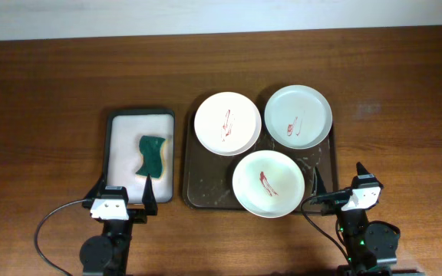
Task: Clean dirty plates on tray and stack at the side
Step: 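Move the left gripper to the sponge and the right gripper toward the plates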
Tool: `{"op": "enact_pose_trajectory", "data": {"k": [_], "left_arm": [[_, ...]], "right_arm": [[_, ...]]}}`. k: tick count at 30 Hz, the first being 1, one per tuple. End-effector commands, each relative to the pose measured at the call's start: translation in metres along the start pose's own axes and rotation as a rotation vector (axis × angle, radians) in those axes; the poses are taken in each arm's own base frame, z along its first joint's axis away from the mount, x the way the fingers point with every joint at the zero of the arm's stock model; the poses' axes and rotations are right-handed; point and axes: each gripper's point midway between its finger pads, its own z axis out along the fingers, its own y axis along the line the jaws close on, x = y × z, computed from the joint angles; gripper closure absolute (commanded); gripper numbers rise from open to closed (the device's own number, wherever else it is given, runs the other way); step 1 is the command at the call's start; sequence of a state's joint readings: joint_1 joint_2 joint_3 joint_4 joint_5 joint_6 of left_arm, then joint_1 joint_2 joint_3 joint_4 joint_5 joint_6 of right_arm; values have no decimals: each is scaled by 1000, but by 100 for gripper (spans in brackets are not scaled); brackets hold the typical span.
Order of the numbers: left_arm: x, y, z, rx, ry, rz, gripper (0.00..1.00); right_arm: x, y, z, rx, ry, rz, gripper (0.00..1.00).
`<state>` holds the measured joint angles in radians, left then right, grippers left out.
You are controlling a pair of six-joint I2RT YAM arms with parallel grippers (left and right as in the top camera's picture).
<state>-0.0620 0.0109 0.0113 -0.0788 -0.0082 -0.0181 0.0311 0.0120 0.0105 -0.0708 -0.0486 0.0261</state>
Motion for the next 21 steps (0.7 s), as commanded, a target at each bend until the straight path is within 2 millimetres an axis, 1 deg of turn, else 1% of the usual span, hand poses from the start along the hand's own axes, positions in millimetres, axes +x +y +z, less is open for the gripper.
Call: {"op": "enact_pose_trajectory", "data": {"k": [1, 21], "left_arm": [[1, 1, 0, -5, 1, 19, 1], [1, 1, 0, -5, 1, 19, 1]], "right_arm": [[2, -2, 0, 9, 2, 5, 1], [2, -2, 0, 9, 2, 5, 1]]}}
